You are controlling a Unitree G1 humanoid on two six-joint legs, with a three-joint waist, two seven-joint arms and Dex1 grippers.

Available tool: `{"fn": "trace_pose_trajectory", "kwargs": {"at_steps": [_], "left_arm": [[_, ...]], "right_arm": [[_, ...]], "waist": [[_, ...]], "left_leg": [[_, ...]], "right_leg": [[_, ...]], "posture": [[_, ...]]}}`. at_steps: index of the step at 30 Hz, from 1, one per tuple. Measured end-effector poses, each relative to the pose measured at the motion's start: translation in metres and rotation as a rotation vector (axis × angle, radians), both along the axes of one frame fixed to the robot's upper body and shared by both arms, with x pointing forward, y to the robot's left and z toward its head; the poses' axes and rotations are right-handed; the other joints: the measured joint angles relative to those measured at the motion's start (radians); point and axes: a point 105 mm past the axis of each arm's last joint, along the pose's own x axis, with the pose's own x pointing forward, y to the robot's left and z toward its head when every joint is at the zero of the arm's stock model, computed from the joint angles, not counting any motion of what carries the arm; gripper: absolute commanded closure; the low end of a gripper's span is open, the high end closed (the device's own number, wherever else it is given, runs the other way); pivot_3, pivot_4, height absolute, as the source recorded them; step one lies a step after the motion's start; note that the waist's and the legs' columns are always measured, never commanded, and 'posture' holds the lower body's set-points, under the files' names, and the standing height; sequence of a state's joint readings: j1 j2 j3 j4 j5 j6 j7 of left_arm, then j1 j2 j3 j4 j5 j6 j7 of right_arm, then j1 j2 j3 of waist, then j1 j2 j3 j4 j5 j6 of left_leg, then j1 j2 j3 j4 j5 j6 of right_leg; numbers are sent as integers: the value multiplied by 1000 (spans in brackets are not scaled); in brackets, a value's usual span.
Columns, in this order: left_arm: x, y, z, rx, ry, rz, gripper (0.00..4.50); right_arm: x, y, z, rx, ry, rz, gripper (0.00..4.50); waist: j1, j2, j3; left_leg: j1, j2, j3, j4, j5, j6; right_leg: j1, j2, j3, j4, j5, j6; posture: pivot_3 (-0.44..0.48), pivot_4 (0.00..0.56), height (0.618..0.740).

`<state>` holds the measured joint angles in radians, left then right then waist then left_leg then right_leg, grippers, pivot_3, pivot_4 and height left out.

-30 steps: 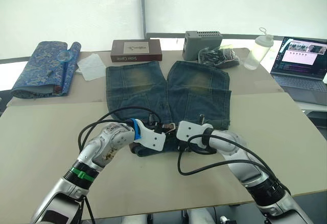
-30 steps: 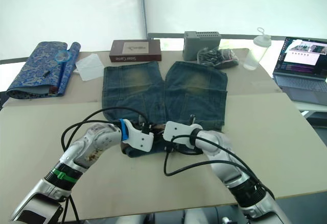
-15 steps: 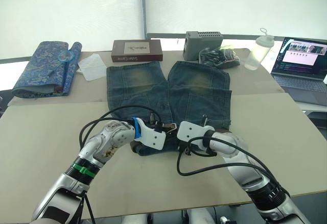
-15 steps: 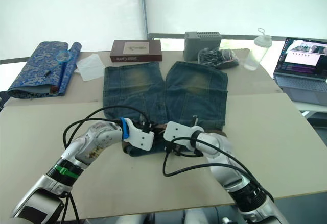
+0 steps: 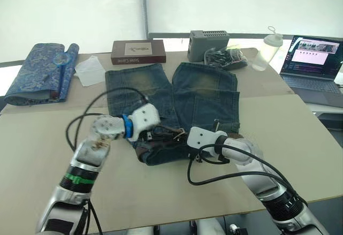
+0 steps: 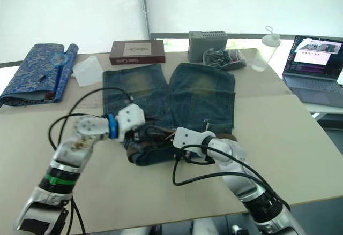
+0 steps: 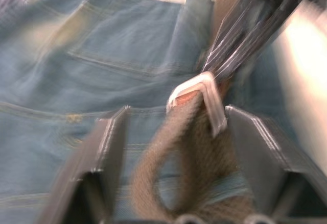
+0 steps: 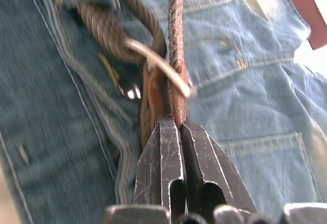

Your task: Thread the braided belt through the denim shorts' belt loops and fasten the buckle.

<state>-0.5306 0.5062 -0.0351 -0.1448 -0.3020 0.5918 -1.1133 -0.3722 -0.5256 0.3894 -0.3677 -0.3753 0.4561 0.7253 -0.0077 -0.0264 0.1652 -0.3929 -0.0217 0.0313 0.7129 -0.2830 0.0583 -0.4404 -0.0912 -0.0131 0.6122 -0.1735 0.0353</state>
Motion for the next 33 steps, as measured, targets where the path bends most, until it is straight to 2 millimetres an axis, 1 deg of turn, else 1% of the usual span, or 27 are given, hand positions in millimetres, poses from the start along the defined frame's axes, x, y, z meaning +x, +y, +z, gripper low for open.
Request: {"fn": "trace_pose_trajectory", "kwargs": {"at_steps": [2,3,6,7,8,9,10,11,12,14,15,17,19,21,22,23,27,31,33], "left_arm": [[-9,3,8,-77,116,-42,470],[-10,5,10,-100,165,-37,714],[-3,16,24,-207,241,52,1838],[0,19,26,-249,251,85,2403],[2,20,25,-269,260,107,2841],[4,20,20,-292,272,143,3404],[6,20,14,-315,290,173,3748],[8,19,8,-349,316,208,4350],[12,21,2,-403,348,258,4440],[17,24,0,-435,353,316,4440],[20,28,-2,-430,326,355,4440],[25,36,-12,-409,305,430,4440],[30,41,-39,-335,323,509,4440],[30,40,-68,-242,345,549,4440],[30,39,-80,-199,353,561,4440],[30,38,-86,-181,346,563,4440],[35,33,-90,-116,256,535,4440],[40,32,-97,-51,192,508,4440],[43,33,-99,-13,159,497,4440]], "right_arm": [[0,-1,2,-1,-8,1,4500],[-1,0,3,1,-11,4,4500],[-1,-5,4,-17,-11,1,4500],[-1,-8,4,-27,-12,-2,4500],[-1,-10,4,-33,-13,-6,4500],[-1,-14,5,-42,-16,-12,4500],[-1,-18,6,-51,-20,-21,4500],[-1,-25,6,-61,-20,-39,4500],[-1,-35,7,-79,-23,-61,4500],[0,-45,11,-91,-33,-87,4500],[-1,-51,13,-100,-39,-98,4500],[-1,-63,18,-112,-48,-128,4500],[0,-73,21,-123,-55,-155,4500],[-2,-81,21,-139,-55,-177,4500],[-2,-84,21,-146,-54,-182,4500],[-2,-85,20,-150,-52,-186,4500],[-3,-98,24,-183,-63,-213,4500],[-6,-120,28,-250,-62,-258,4500],[-8,-133,32,-283,-66,-293,4500]], "waist": [[-2,0,0],[-2,0,0],[-1,-1,0],[0,-1,0],[0,-1,0],[1,-1,0],[2,-1,0],[6,-1,0],[9,-1,1],[13,-2,1],[16,-2,1],[19,-2,1],[19,-2,1],[22,-2,1],[24,-2,1],[25,-2,1],[33,-1,0],[40,3,-2],[41,5,-3]], "left_leg": [[0,0,-1,0,0,0],[1,0,-1,0,0,0],[2,-1,-1,0,0,-1],[3,-1,-1,0,0,-1],[3,-1,-1,0,0,-1],[3,-1,-1,0,0,-1],[3,-2,-1,0,0,-1],[3,-1,-1,0,0,-1],[2,-2,-1,0,0,-1],[2,-1,-1,0,1,-2],[2,-1,-1,-1,1,-2],[4,-1,-1,-2,1,-2],[4,-1,0,-2,1,-2],[3,-2,0,-2,1,-2],[3,-2,0,-1,1,-2],[3,-2,0,-1,1,-2],[4,-2,0,-1,1,-2],[10,-1,0,-1,1,-2],[15,1,0,-2,1,-2]], "right_leg": [[1,0,0,0,0,0],[1,0,0,0,0,0],[3,0,0,-1,0,0],[3,-1,0,-1,0,0],[3,-1,0,-1,0,0],[3,-1,1,-1,0,0],[3,-1,1,-1,0,0],[3,-1,1,-1,0,0],[2,-2,1,-1,0,-1],[2,-1,1,-1,1,-1],[2,-1,1,-1,1,-1],[3,-1,1,-1,1,-2],[3,-1,1,-1,1,-2],[3,-1,1,-1,1,-2],[3,-2,1,-2,1,-2],[3,-2,1,-2,1,-2],[4,-3,1,-2,1,-3],[11,-4,0,-2,-3,-7],[16,-4,0,-3,-8,0]], "posture": [[0,150,740],[0,150,740],[0,150,740],[0,150,740],[0,150,740],[0,150,740],[0,150,740],[0,150,740],[0,150,740],[0,150,740],[0,150,740],[0,150,740],[0,150,740],[0,150,740],[0,150,740],[0,150,740],[0,150,740],[0,150,740],[0,150,740]]}}
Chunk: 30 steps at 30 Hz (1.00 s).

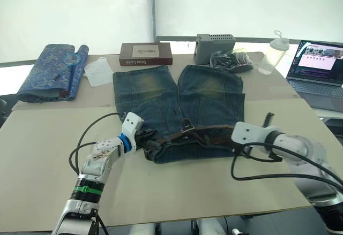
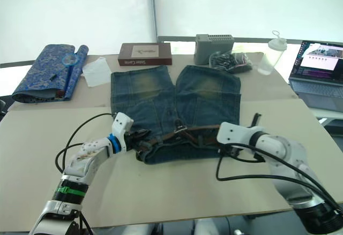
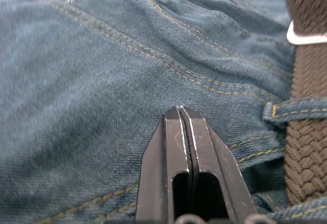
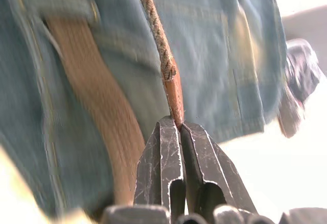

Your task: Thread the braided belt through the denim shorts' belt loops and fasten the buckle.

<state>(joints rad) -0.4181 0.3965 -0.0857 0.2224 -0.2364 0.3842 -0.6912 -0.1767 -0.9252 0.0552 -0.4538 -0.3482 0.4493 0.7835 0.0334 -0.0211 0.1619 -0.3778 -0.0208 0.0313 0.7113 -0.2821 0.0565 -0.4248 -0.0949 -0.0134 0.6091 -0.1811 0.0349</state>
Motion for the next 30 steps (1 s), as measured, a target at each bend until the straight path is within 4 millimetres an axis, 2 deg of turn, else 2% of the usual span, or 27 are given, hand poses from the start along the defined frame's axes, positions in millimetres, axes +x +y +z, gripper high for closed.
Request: {"fn": "trace_pose_trajectory", "kwargs": {"at_steps": [3,5,10,13,16,17,19,20,22,25,26,27,30], "left_arm": [[4,5,-4,35,-18,-5,4440],[5,7,-6,51,-25,-7,4440],[7,7,-9,55,-45,-26,4440],[2,11,-4,20,-66,-28,4440],[-17,19,3,-54,-65,-27,4500],[-24,22,5,-77,-58,-25,3965],[-42,23,17,-116,-55,-37,3277],[-50,23,24,-129,-60,-45,2728],[-67,22,41,-162,-72,-64,1794],[-91,24,58,-164,-69,-81,252],[-97,26,60,-158,-61,-80,0],[-107,28,61,-146,-46,-84,0],[-132,40,61,-117,12,-76,0]], "right_arm": [[-3,-19,8,-42,-17,-54,4500],[-5,-25,10,-53,-20,-69,4500],[-11,-31,2,-52,9,-80,4500],[-16,-29,-13,-21,46,-51,4500],[-20,-28,-36,72,110,-57,3497],[-22,-29,-43,110,137,-69,3090],[-31,-28,-54,220,198,-81,2433],[-35,-28,-56,287,222,-90,2049],[-45,-30,-49,471,251,-105,1362],[-64,-31,-25,681,299,-65,282],[-68,-30,-18,725,308,-47,9],[-75,-28,-11,778,324,-17,9],[-90,-28,2,884,371,43,9]], "waist": [[0,4,-3],[-2,7,-5],[2,12,-7],[-1,11,-7],[-17,9,-5],[-21,7,-4],[-23,5,-4],[-22,5,-3],[-19,5,-3],[-18,5,-2],[-18,5,-2],[-19,4,-2],[-24,2,-1]], "left_leg": [[3,1,0,-1,0,0],[4,2,0,-1,0,0],[4,1,0,-1,0,0],[3,2,1,-2,0,0],[-1,3,0,-3,-2,0],[-4,3,0,-3,-2,1],[-12,2,0,-3,-3,1],[-14,2,0,-3,-3,1],[-15,2,-1,-3,-5,3],[-14,2,-1,-3,-6,4],[-14,2,-1,-3,-6,4],[-13,2,-1,-3,-6,4],[-11,2,0,-3,-6,4]], "right_leg": [[2,0,0,0,-1,0],[2,1,0,1,-1,0],[3,1,0,1,-1,1],[2,1,0,0,-2,1],[-3,1,1,0,1,5],[-5,0,1,0,2,4],[-13,-1,2,1,4,-1],[-15,-2,2,1,5,-1],[-15,-3,2,0,5,-1],[-13,-9,1,-3,4,-1],[-13,-10,0,-3,4,-1],[-12,-9,0,-3,1,-5],[-11,-9,1,-2,-5,0]], "posture": [[0,150,740],[0,150,740],[0,150,740],[0,150,740],[0,150,740],[0,150,740],[0,150,740],[0,150,740],[0,150,740],[0,150,740],[0,150,740],[0,150,740],[0,150,740]]}}
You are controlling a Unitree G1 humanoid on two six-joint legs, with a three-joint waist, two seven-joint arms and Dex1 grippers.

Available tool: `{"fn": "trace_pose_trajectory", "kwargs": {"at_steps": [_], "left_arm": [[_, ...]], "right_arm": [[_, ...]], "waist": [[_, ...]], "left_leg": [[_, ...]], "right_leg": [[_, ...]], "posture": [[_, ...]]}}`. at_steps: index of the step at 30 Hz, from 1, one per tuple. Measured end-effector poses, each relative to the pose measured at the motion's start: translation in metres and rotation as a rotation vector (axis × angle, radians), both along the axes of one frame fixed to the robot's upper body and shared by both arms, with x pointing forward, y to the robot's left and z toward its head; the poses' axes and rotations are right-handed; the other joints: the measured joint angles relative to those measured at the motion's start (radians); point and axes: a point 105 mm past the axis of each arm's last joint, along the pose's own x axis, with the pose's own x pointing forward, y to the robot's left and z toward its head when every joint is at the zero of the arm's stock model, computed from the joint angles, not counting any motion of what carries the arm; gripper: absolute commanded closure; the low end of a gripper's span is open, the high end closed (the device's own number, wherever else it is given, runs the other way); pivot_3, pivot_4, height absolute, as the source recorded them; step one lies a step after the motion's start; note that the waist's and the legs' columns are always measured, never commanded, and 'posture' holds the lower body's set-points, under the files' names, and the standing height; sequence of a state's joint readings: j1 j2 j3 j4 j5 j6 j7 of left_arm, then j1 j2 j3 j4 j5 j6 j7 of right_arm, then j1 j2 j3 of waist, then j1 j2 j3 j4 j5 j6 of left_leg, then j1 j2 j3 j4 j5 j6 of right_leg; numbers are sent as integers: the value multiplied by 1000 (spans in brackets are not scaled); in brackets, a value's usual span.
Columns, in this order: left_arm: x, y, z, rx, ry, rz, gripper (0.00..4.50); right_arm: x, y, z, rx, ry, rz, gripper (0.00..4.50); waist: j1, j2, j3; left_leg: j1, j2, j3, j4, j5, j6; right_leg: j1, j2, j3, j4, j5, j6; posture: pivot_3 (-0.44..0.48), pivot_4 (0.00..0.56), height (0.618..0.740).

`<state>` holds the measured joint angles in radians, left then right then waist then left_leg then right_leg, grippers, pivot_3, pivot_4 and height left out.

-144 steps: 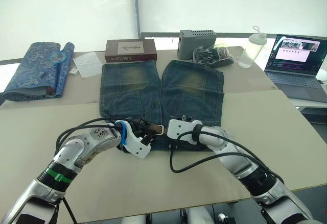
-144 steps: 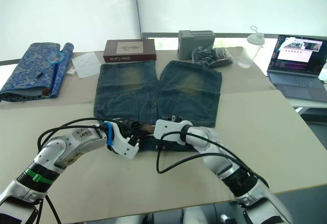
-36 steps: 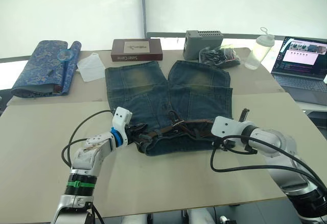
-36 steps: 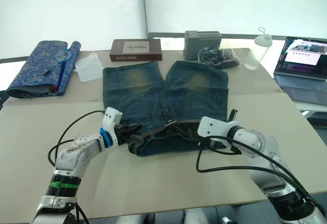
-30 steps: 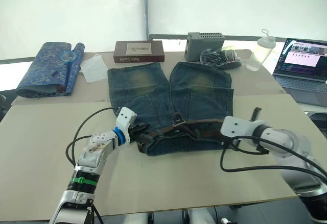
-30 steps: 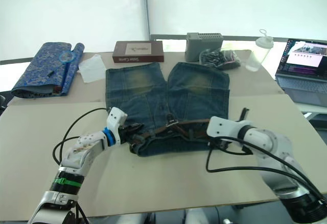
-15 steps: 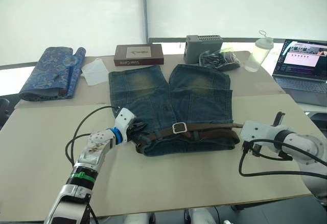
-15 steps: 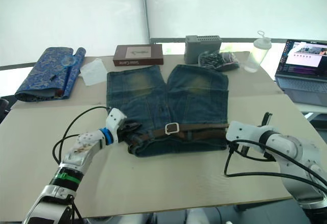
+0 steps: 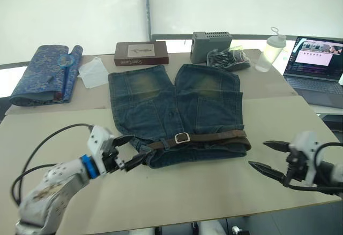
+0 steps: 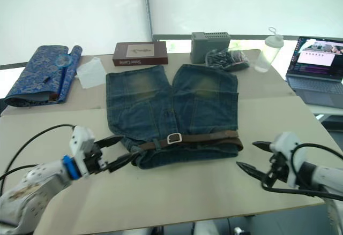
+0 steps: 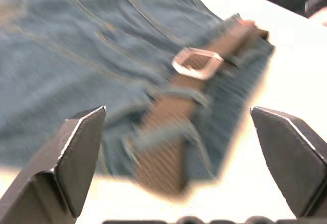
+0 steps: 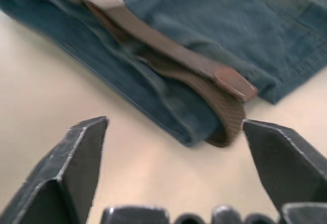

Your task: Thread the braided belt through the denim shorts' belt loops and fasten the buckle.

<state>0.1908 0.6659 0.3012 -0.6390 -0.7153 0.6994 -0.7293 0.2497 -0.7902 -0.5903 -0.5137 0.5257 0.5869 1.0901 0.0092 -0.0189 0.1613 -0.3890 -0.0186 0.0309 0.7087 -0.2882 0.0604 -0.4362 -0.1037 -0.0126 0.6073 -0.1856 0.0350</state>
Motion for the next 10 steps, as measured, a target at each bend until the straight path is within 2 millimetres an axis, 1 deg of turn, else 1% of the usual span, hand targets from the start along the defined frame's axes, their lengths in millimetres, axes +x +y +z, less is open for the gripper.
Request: {"fn": "trace_pose_trajectory", "kwargs": {"at_steps": [2,4,5,10], "left_arm": [[-10,7,1,20,13,14,0],[-21,12,1,57,32,12,0],[-27,14,0,71,47,12,0],[-35,11,1,77,62,-4,0]], "right_arm": [[-4,-1,7,22,-2,19,9],[-9,-8,9,6,10,17,9],[-11,-12,10,-3,10,7,9],[-12,-20,14,-28,-34,-10,9]], "waist": [[2,-1,1],[3,-1,2],[6,-1,2],[11,-1,2]], "left_leg": [[0,0,0,0,1,-1],[1,0,0,0,1,-1],[1,0,0,0,1,-1],[1,0,1,0,1,-2]], "right_leg": [[0,0,0,1,-1,1],[0,1,0,1,-1,2],[1,4,-1,1,-1,2],[0,6,0,1,-2,2]], "posture": [[0,150,740],[0,150,740],[0,150,740],[0,150,740]]}}
